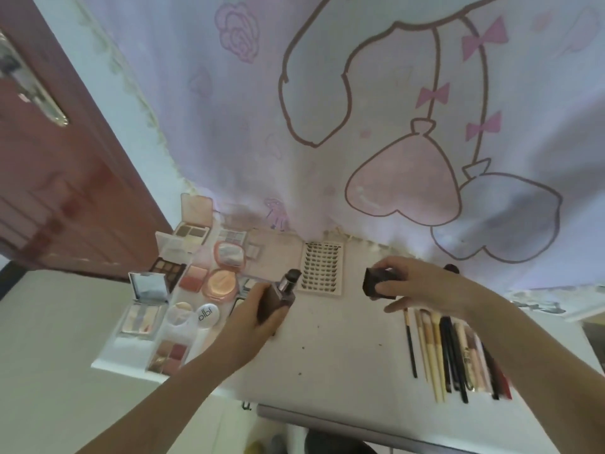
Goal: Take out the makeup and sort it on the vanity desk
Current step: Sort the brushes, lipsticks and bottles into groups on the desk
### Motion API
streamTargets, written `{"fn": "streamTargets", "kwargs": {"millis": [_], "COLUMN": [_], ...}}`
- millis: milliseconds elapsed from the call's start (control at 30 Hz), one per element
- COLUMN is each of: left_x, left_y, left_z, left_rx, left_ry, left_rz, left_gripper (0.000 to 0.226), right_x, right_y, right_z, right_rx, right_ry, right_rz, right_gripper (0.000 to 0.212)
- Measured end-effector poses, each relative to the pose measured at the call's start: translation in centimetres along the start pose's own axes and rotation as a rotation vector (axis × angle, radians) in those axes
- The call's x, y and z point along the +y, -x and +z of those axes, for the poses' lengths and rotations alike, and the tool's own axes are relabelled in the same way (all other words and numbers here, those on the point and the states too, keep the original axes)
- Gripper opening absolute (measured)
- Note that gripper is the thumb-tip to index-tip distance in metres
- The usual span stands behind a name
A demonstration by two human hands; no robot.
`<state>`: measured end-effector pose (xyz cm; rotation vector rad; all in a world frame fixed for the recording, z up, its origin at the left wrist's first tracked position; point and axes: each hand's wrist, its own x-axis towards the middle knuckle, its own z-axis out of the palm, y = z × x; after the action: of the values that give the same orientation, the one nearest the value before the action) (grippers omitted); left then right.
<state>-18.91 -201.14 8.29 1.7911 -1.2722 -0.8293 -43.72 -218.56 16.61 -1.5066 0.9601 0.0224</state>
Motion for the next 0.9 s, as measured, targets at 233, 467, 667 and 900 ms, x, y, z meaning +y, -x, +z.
{"fn": "streamTargets", "kwargs": {"millis": [233, 467, 667, 900], "left_x": [-1.3, -4.9, -5.5, -5.4], "left_y": [1.5, 4.9, 4.6, 4.0], "left_z": [1.7, 1.6, 1.4, 0.6], "left_rx": [0.078, 0.134, 0.078, 0.047], "left_ry": [0.085, -0.026, -0.128, -0.168], "left_rz": [-0.095, -0.237, -0.160, -0.127], "left_gripper": [0.033, 0.036, 0.031, 0.043], "right_x": [4.1, 8.4, 9.3, 9.6], "right_y": [-2.8, -6.2, -9.0, -9.9], "right_z": [7.5, 15.3, 19.3, 20.4], "right_rx": [0.240, 0.162, 0.283, 0.257], "right_ry": [0.240, 0.347, 0.455, 0.479], "right_rz": [-0.016, 0.004, -0.080, -0.038], "right_gripper": [0.017, 0.027, 0.020, 0.041]}}
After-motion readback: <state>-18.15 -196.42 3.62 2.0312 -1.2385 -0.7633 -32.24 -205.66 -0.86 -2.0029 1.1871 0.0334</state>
